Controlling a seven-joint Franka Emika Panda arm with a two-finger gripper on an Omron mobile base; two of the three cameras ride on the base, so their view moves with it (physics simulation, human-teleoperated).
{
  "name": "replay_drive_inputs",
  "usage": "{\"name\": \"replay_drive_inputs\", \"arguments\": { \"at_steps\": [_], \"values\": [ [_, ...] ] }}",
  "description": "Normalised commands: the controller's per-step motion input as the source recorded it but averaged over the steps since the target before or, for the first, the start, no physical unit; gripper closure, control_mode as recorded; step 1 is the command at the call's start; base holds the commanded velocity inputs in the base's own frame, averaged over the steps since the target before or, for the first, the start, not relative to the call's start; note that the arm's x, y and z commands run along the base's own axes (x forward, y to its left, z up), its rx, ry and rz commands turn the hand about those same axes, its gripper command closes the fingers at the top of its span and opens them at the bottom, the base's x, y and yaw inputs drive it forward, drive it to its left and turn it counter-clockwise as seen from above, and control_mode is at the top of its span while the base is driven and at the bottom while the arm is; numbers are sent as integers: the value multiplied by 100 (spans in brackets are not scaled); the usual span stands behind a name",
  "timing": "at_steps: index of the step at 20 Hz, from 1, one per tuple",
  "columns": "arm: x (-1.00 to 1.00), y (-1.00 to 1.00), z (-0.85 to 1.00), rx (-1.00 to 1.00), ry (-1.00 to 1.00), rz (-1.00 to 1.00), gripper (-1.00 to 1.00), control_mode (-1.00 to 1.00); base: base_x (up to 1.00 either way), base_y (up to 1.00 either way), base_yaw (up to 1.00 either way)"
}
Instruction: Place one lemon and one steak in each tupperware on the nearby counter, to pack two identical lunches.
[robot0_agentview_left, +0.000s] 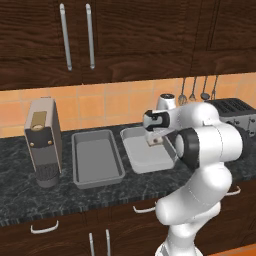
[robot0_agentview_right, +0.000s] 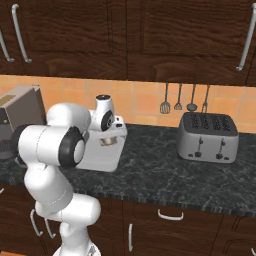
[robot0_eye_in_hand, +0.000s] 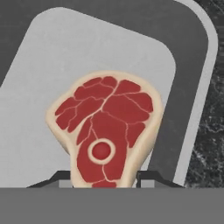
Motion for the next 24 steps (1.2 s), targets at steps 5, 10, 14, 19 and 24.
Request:
{"name": "replay_drive_inputs", "arguments": {
  "at_steps": [5, 10, 14, 19, 24],
  "values": [
    [7, 23, -32, 0, -20, 0, 100, -100, 0, 0, 0],
    [-16, 3, -35, 0, 0, 0, 100, -100, 0, 0, 0],
    [-32, 0, 0, 0, 0, 0, 100, -100, 0, 0, 0],
    [0, 0, 0, 0, 0, -2, -100, -100, 0, 0, 0],
    [0, 0, 0, 0, 0, -2, -100, -100, 0, 0, 0]
  ]
}}
